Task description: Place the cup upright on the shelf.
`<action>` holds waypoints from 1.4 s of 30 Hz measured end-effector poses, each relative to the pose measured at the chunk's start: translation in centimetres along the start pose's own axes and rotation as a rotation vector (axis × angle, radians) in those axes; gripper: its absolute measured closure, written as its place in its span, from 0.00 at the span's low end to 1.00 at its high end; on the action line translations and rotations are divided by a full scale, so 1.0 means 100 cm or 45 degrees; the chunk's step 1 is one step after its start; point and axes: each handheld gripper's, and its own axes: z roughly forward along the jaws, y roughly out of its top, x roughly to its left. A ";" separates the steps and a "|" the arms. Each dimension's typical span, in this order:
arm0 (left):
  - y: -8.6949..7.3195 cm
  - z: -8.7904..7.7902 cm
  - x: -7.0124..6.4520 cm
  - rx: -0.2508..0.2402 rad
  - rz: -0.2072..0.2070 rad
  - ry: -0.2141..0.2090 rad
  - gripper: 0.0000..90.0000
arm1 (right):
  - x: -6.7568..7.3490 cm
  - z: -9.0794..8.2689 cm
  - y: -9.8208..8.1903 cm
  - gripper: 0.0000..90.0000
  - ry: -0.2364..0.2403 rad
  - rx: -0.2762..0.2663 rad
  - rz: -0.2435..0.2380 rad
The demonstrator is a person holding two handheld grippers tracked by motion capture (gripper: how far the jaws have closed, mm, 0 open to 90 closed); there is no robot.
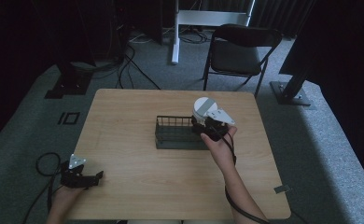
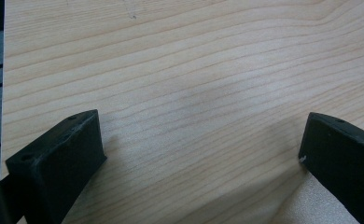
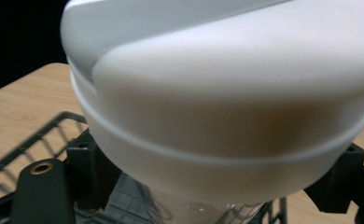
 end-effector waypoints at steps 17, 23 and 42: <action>0.000 0.000 0.000 0.000 -0.001 0.000 0.00 | -0.004 0.022 -0.028 0.20 -0.074 0.128 0.015; 0.000 0.000 0.000 0.000 -0.001 0.000 0.00 | -0.002 0.027 -0.034 0.20 -0.064 0.157 0.009; 0.000 0.000 0.000 0.000 -0.001 0.000 0.00 | -0.002 0.031 -0.048 0.20 -0.057 0.162 -0.007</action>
